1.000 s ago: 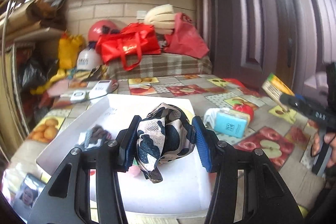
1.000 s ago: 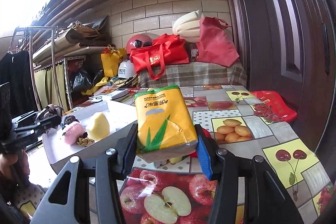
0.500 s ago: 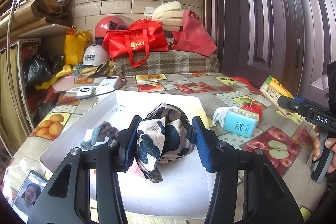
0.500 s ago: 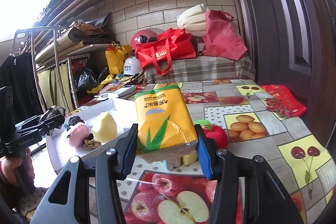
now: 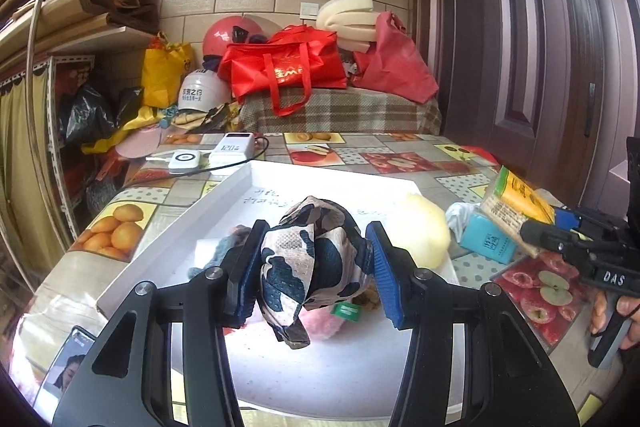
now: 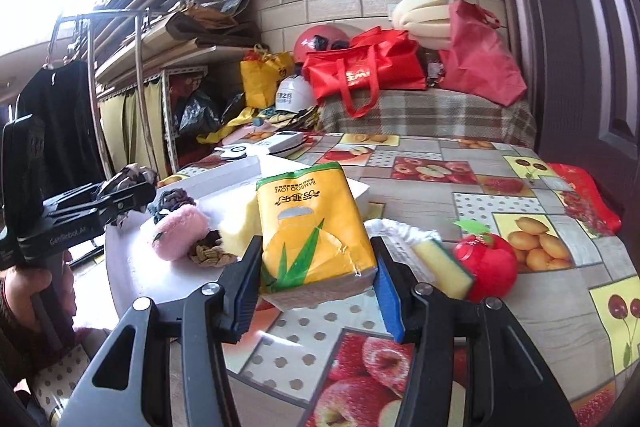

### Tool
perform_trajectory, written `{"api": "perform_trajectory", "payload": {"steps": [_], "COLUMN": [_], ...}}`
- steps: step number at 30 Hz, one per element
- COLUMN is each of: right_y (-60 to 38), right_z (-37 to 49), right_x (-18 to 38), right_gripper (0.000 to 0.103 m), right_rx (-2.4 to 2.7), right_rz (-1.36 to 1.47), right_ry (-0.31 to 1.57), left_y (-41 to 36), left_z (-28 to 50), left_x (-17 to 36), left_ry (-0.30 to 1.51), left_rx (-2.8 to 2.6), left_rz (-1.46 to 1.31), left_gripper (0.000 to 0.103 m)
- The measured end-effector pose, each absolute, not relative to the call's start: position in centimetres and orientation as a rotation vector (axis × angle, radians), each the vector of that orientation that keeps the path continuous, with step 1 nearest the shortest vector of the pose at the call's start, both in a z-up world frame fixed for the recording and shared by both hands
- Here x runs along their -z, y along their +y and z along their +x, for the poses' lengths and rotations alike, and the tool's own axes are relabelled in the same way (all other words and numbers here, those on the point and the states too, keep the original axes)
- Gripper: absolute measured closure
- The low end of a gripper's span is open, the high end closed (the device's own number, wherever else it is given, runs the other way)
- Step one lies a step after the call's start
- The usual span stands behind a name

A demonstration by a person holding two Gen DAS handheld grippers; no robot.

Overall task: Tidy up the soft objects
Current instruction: 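Carry the cow-print cloth and yellow tissue pack into the white box and open both tools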

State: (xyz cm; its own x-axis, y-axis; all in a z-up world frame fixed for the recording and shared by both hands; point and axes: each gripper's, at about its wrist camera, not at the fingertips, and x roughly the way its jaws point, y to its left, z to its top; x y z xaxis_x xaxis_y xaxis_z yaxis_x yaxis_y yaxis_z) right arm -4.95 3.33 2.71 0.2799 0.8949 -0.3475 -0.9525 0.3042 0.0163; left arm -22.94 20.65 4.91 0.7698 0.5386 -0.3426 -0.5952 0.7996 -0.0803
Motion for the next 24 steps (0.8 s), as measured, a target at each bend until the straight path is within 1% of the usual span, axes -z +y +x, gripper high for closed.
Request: {"api": "perform_trajectory", "payload": {"steps": [7, 16, 24], "right_y": [6.2, 12.2, 14.9], "right_z": [-6.6, -7.9, -7.5], "right_x": [-2.4, -2.1, -1.9], "right_gripper": [0.052, 0.052, 0.052], "right_rx": [-1.292, -1.332, -1.323], "right_rz": [-0.288, -0.364, -0.382], "right_ry": [0.322, 0.357, 0.38], "left_y": [21.2, 21.1, 23.6], "left_z": [-23.3, -23.1, -22.5], "left_x": [-4.8, -4.6, -4.4], "left_ry": [0.306, 0.318, 0.325], "left_rx": [-0.621, -0.621, -0.644], "left_rz": [-0.209, -0.213, -0.281], "left_gripper": [0.054, 0.054, 0.054]}}
